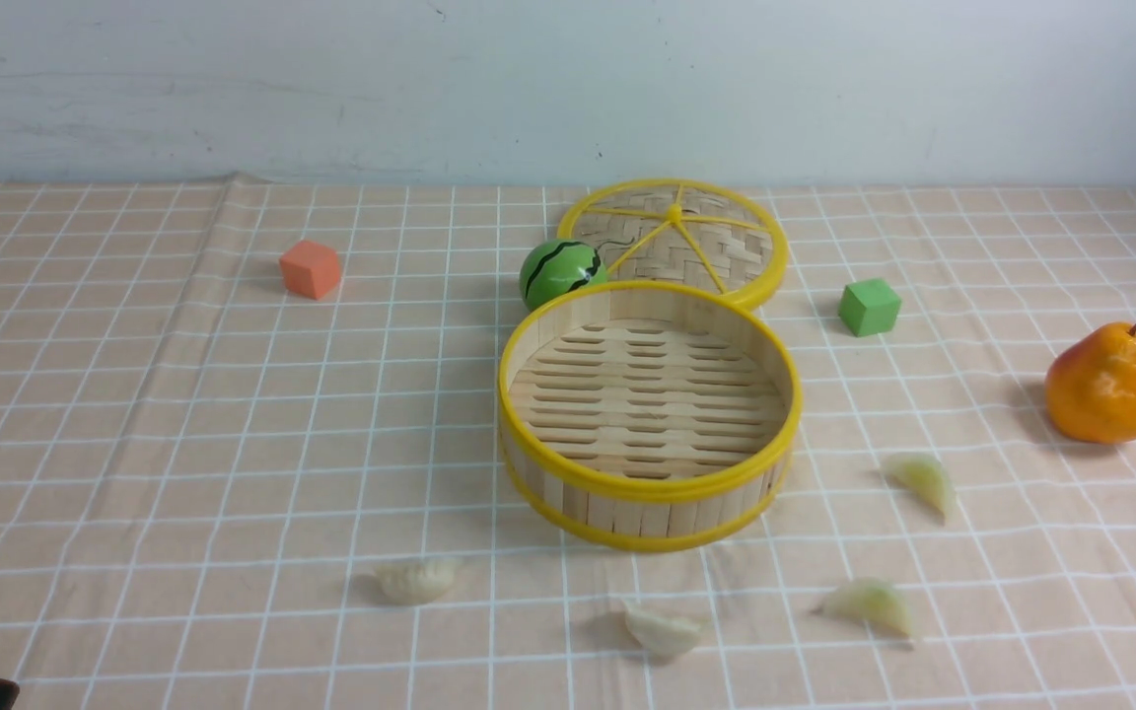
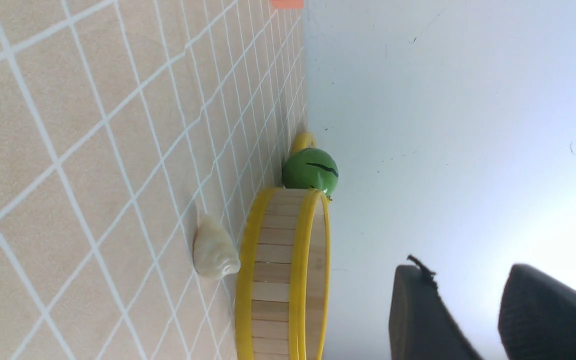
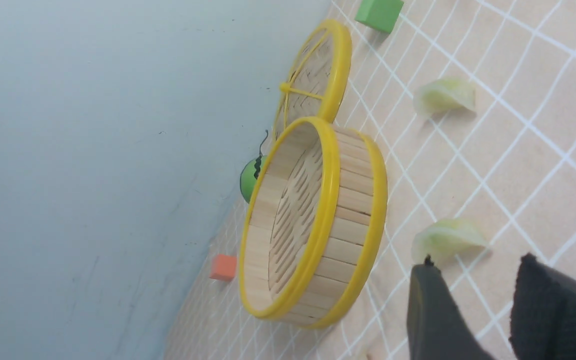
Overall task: Put the dumplings into the steamer on the table with the brown tablecloth.
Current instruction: 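Reach for and grasp a dumpling on the table with the left gripper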
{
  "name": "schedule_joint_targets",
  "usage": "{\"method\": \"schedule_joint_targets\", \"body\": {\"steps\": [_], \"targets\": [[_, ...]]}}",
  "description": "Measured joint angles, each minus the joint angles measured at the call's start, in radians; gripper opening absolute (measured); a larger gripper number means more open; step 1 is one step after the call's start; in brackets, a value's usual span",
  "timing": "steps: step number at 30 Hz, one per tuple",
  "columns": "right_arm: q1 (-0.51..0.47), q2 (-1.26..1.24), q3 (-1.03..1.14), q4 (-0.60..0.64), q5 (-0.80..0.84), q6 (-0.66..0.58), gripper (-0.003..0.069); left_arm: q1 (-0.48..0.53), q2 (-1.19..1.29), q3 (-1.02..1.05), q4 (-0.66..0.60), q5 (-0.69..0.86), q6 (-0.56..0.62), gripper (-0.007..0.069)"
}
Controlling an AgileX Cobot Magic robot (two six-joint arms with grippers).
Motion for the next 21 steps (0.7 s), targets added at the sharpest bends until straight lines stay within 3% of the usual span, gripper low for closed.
{"method": "schedule_joint_targets", "body": {"steps": [6, 9, 12, 13, 14, 17, 21], "targets": [[0.0, 0.0, 0.0, -0.009, -0.025, -0.086, 0.024, 0.0, 0.0, -0.003, -0.142, 0.043, 0.029, 0.0239], [0.0, 0.0, 0.0, -0.009, -0.056, -0.166, 0.024, 0.0, 0.0, -0.059, -0.188, 0.098, 0.168, 0.0235], [0.0, 0.0, -0.035, -0.01, -0.063, -0.307, 0.0223, 0.0, 0.004, -0.177, -0.185, 0.154, 0.379, 0.0192], [0.0, 0.0, -0.035, -0.01, -0.063, -0.307, 0.0223, 0.0, 0.007, -0.186, -0.185, 0.159, 0.392, 0.0188], [0.0, 0.014, -0.083, -0.01, -0.071, -0.406, 0.0183, 0.0, 0.049, -0.273, -0.158, 0.219, 0.503, 0.0137], [0.0, 0.129, -0.205, -0.01, -0.074, -0.57, 0.0065, 0.0, 0.231, -0.443, -0.032, 0.369, 0.666, 0.0006], [0.0, 0.331, -0.368, -0.01, -0.001, -0.714, -0.0017, -0.019, 0.439, -0.655, 0.161, 0.535, 0.787, -0.0014]]}}
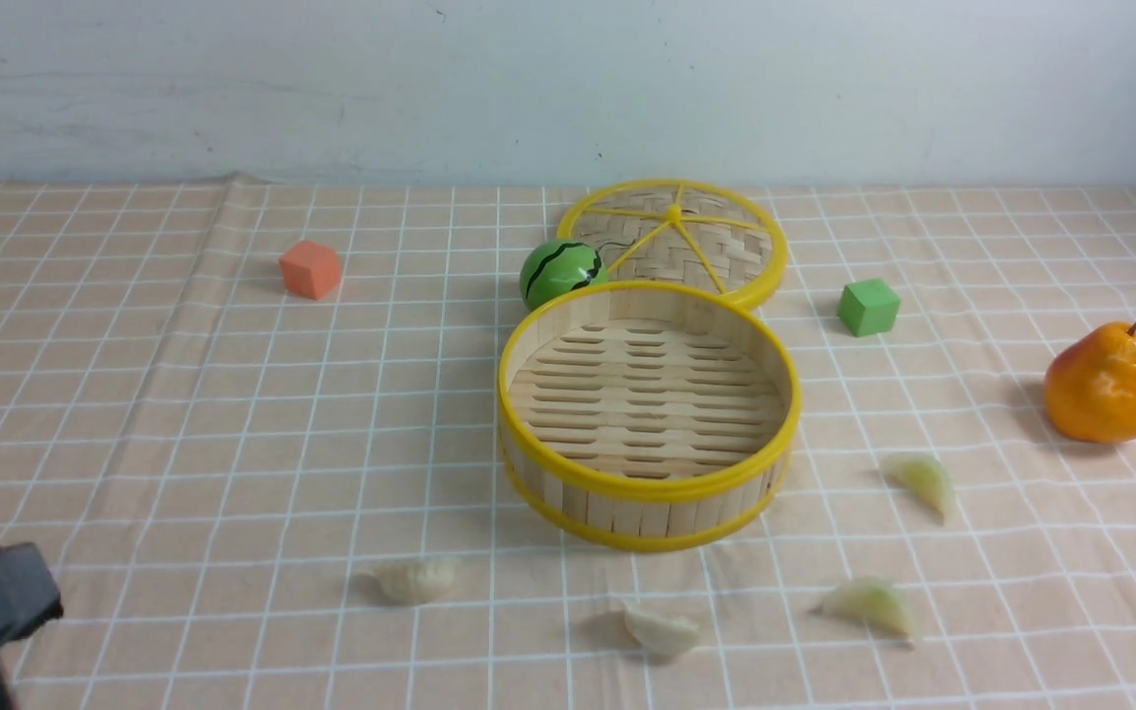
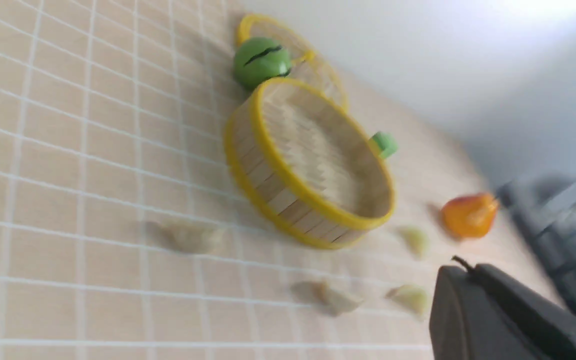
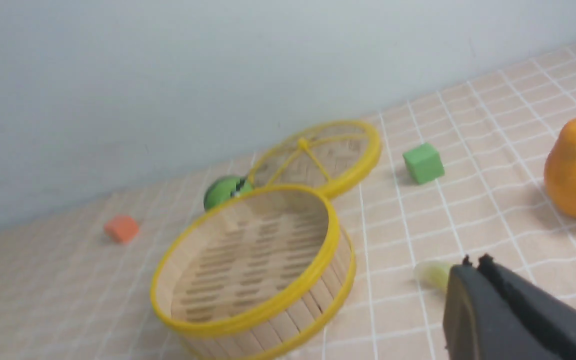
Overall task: Put the dumplings into the steamer on the table with the brown tablecloth.
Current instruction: 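Reach for and grasp a dumpling on the table with the left gripper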
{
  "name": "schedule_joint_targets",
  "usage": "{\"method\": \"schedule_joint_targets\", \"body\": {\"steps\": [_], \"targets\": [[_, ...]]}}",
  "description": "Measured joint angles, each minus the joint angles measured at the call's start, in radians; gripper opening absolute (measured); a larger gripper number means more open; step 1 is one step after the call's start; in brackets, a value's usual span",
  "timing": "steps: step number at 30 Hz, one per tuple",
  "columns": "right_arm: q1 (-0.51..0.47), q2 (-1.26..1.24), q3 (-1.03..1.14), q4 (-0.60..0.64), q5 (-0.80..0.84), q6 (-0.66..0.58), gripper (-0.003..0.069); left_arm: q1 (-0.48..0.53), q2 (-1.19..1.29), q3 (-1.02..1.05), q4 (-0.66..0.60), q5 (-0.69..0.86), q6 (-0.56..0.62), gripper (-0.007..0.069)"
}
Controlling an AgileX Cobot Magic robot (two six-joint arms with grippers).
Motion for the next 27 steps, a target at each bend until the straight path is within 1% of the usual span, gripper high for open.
{"method": "schedule_joint_targets", "body": {"steps": [1, 3, 4, 5, 6, 7, 8, 10, 11, 13, 15, 17, 18, 19, 20, 21, 23, 24, 26, 27], "targets": [[0.0, 0.091, -0.064, 0.0, 0.064, -0.049, -0.0018, -0.02, 0.066, -0.065, 0.077, 0.041, 0.01, -0.0014], [0.0, 0.157, -0.12, -0.003, 0.133, -0.089, -0.0018, -0.038, 0.109, -0.116, 0.143, 0.076, 0.012, -0.0014], [0.0, 0.263, -0.219, -0.005, 0.289, -0.158, -0.0018, -0.075, 0.172, -0.201, 0.264, 0.148, 0.015, -0.0014], [0.0, 0.276, -0.219, -0.006, 0.308, -0.166, -0.0018, -0.075, 0.18, -0.201, 0.264, 0.148, 0.015, -0.0014], [0.0, 0.367, -0.302, -0.008, 0.437, -0.214, -0.0018, -0.107, 0.236, -0.26, 0.366, 0.218, 0.017, -0.0014], [0.004, 0.45, -0.355, -0.008, 0.536, -0.248, -0.0018, -0.144, 0.293, -0.312, 0.438, 0.27, 0.02, -0.0014], [0.012, 0.481, -0.385, -0.006, 0.587, -0.266, -0.0017, -0.161, 0.317, -0.332, 0.482, 0.303, 0.024, -0.0014], [0.047, 0.572, -0.443, 0.009, 0.658, -0.302, -0.0013, -0.229, 0.407, -0.394, 0.585, 0.375, 0.054, -0.0014], [0.052, 0.578, -0.448, 0.012, 0.662, -0.305, -0.0013, -0.235, 0.416, -0.399, 0.594, 0.381, 0.058, -0.0014], [0.12, 0.63, -0.491, 0.038, 0.678, -0.346, -0.0008, -0.313, 0.517, -0.453, 0.685, 0.43, 0.121, -0.0014], [0.176, 0.644, -0.506, 0.049, 0.67, -0.369, -0.0006, -0.365, 0.612, -0.489, 0.725, 0.433, 0.166, -0.0014], [0.212, 0.647, -0.51, 0.049, 0.664, -0.384, -0.0005, -0.413, 0.688, -0.514, 0.736, 0.419, 0.2, -0.0011], [0.215, 0.647, -0.51, 0.049, 0.663, -0.386, -0.0005, -0.418, 0.705, -0.517, 0.737, 0.416, 0.204, -0.0009], [0.236, 0.647, -0.511, 0.049, 0.661, -0.402, -0.0003, -0.457, 0.773, -0.54, 0.74, 0.396, 0.239, 0.0012], [0.237, 0.647, -0.511, 0.049, 0.661, -0.404, -0.0003, -0.461, 0.773, -0.543, 0.74, 0.393, 0.242, 0.0012], [0.244, 0.647, -0.511, 0.049, 0.661, -0.417, -0.0002, -0.492, 0.842, -0.564, 0.74, 0.375, 0.265, 0.0045], [0.249, 0.647, -0.511, 0.049, 0.66, -0.421, -0.0001, -0.536, 0.945, -0.6, 0.74, 0.343, 0.281, 0.0136], [0.249, 0.647, -0.511, 0.049, 0.66, -0.421, -0.0001, -0.547, 0.97, -0.613, 0.74, 0.335, 0.284, 0.0161], [0.249, 0.647, -0.511, 0.049, 0.66, -0.422, -0.0001, -0.565, 1.052, -0.638, 0.74, 0.313, 0.287, 0.0244], [0.249, 0.647, -0.511, 0.049, 0.66, -0.422, 0.0, -0.567, 1.052, -0.64, 0.74, 0.31, 0.287, 0.0254]]}}
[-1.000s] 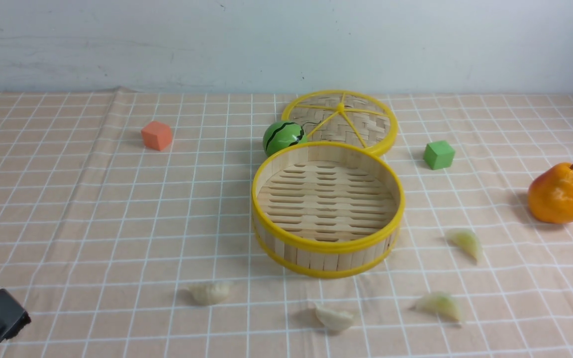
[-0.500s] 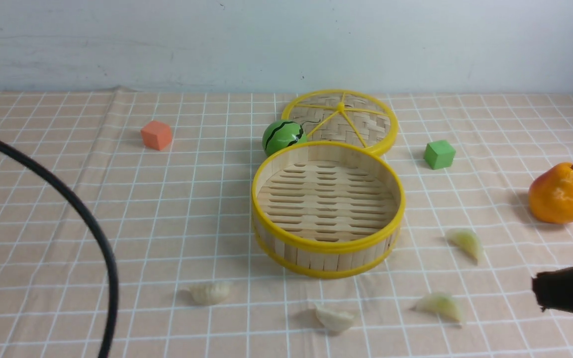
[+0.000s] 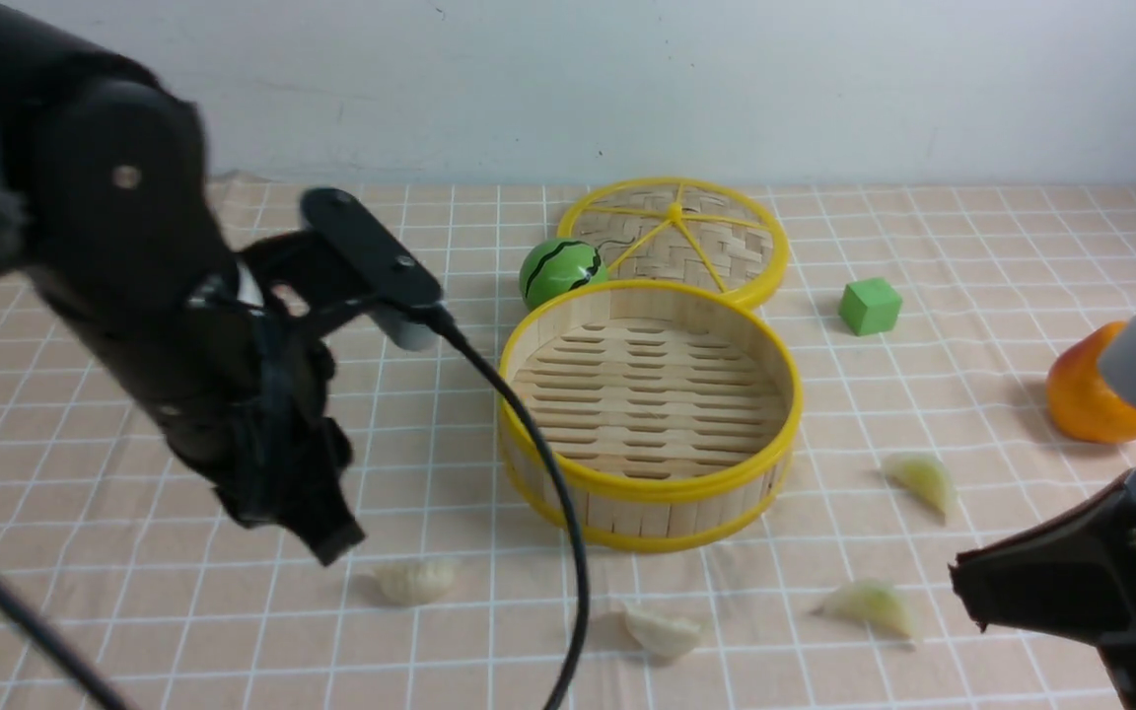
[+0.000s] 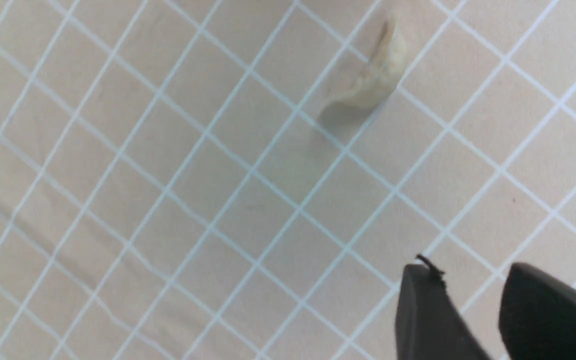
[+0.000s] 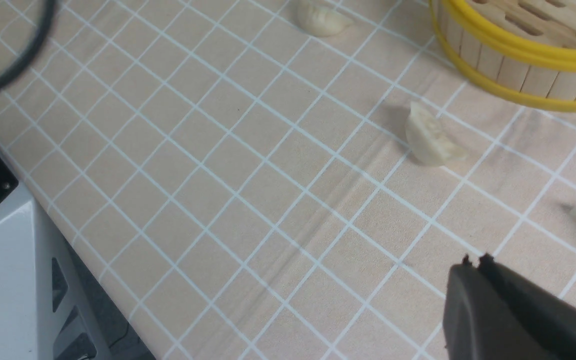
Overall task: Put the dumplings into the steamer on the table with the brown tablecloth.
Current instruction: 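Reach for and grasp a dumpling on the table with the left gripper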
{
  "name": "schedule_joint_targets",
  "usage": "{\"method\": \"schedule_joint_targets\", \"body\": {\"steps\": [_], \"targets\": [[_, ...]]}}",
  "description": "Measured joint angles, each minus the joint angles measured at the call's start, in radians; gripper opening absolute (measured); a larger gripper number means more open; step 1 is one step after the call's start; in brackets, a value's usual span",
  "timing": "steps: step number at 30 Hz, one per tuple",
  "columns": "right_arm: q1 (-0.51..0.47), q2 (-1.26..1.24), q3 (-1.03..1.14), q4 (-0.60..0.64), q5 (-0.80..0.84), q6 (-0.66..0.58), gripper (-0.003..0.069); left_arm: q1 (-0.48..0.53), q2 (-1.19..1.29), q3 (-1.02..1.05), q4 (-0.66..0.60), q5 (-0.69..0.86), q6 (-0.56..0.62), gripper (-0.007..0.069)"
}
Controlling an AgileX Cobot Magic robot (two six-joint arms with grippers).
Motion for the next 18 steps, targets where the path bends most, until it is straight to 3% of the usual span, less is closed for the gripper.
{"method": "schedule_joint_targets", "body": {"steps": [3, 6, 12, 18], "targets": [[0.0, 0.0, 0.0, 0.0, 0.003, -0.001, 0.0001, -0.009, 0.126, -0.026, 0.005, -0.062, 0.005, 0.0405], [0.0, 0.0, 0.0, 0.0, 0.007, -0.001, 0.0004, -0.009, 0.21, -0.031, 0.027, -0.141, 0.007, 0.0496], [0.0, 0.0, 0.0, 0.0, 0.009, -0.001, 0.0011, -0.009, 0.328, -0.031, 0.033, -0.277, 0.007, 0.0522], [0.0, 0.0, 0.0, 0.0, 0.009, -0.001, 0.0012, -0.009, 0.42, -0.034, -0.012, -0.351, 0.007, 0.0479]]}}
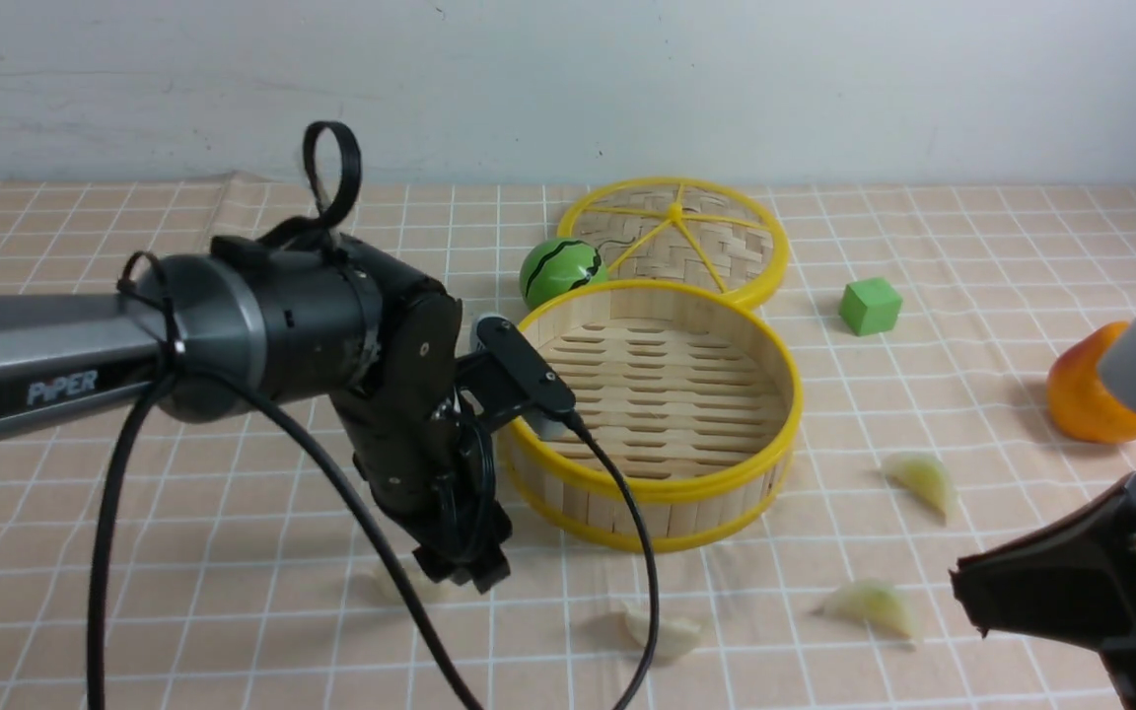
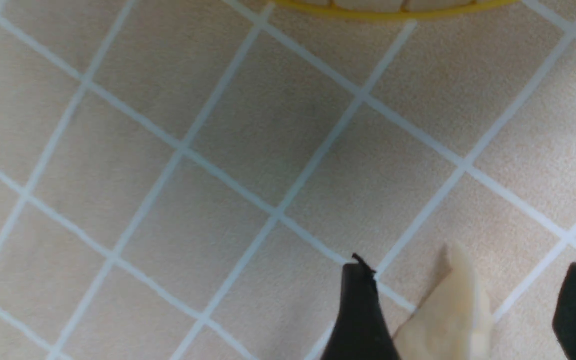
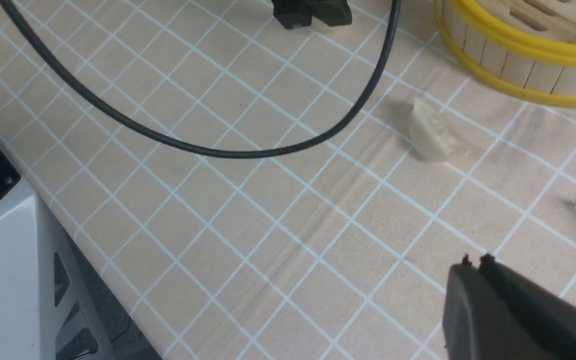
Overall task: Put the dumplings into the steamer on the table with the brown tablecloth.
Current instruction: 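Reach for and grasp a dumpling on the table with the left gripper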
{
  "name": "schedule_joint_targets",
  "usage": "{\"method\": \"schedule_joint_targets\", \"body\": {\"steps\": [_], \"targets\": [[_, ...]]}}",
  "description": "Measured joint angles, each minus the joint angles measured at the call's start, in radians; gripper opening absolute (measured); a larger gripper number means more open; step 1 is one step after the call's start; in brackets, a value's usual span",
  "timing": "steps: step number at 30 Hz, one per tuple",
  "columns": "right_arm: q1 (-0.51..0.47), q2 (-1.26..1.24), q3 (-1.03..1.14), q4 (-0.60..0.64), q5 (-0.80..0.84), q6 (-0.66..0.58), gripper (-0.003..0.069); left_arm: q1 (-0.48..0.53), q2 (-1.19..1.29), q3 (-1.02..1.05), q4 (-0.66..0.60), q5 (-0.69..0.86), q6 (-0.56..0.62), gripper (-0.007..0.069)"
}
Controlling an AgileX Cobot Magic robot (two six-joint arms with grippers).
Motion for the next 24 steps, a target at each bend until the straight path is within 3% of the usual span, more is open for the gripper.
{"method": "schedule_joint_targets", "body": {"steps": [7, 15, 19, 20, 24], "targets": [[0.001, 0.0, 0.0, 0.0, 0.0, 0.0, 0.0014, 0.0, 0.038, 0.0, -0.007, 0.054, 0.0, 0.04], [0.001, 0.0, 0.023, 0.0, -0.001, 0.0, 0.002, 0.0, 0.045, -0.003, 0.01, 0.056, 0.0, 0.0358], [0.001, 0.0, 0.04, 0.0, 0.003, 0.0, 0.0025, 0.0, 0.056, -0.005, 0.044, 0.065, -0.013, 0.027], [0.001, 0.0, 0.041, 0.0, 0.011, 0.0, 0.0026, 0.0, 0.056, -0.005, 0.06, 0.069, -0.035, 0.0203], [0.001, 0.0, 0.041, 0.0, 0.021, 0.0, 0.0031, 0.0, 0.056, -0.018, 0.093, 0.102, -0.118, 0.0177]]}}
